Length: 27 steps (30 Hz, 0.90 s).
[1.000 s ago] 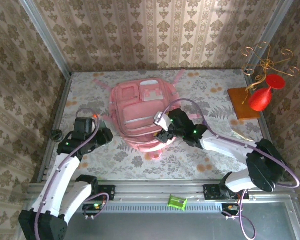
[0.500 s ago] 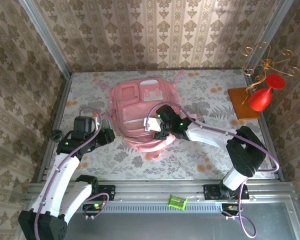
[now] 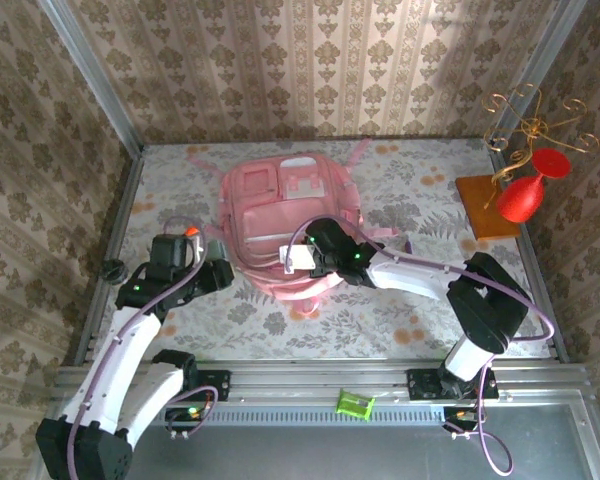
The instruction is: Pack the student bag
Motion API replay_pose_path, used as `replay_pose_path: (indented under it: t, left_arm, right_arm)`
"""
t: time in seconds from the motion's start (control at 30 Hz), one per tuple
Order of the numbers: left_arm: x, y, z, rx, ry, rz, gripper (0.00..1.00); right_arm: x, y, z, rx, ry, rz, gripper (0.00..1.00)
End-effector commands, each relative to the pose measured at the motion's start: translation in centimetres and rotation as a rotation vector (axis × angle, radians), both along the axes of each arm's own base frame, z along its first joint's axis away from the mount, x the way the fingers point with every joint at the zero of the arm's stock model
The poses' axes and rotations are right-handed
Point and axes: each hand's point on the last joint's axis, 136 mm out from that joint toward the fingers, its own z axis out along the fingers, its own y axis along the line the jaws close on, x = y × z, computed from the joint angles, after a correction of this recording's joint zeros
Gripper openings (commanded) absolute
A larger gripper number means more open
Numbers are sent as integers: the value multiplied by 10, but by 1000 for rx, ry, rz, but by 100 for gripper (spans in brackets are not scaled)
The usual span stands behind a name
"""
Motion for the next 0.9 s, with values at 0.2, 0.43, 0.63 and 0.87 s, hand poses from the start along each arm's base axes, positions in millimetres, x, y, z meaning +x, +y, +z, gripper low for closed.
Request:
replay_pose_path:
  t: [0.2, 0.43, 0.63, 0.87]
  left_arm:
    - [9, -53, 34, -207, -195, -107, 48]
    - [12, -72, 32, -276, -208, -54, 48]
    - [40, -83, 22, -347, -165, 52, 47]
    - [91, -97, 10, -361, -123, 206, 53]
  right_arm:
    - [23, 7, 102, 321, -18, -218, 0]
    - [25, 8, 148, 483, 93, -356, 0]
    - [17, 14, 174, 604, 180, -370, 0]
    - [19, 10, 184, 682, 212, -355, 0]
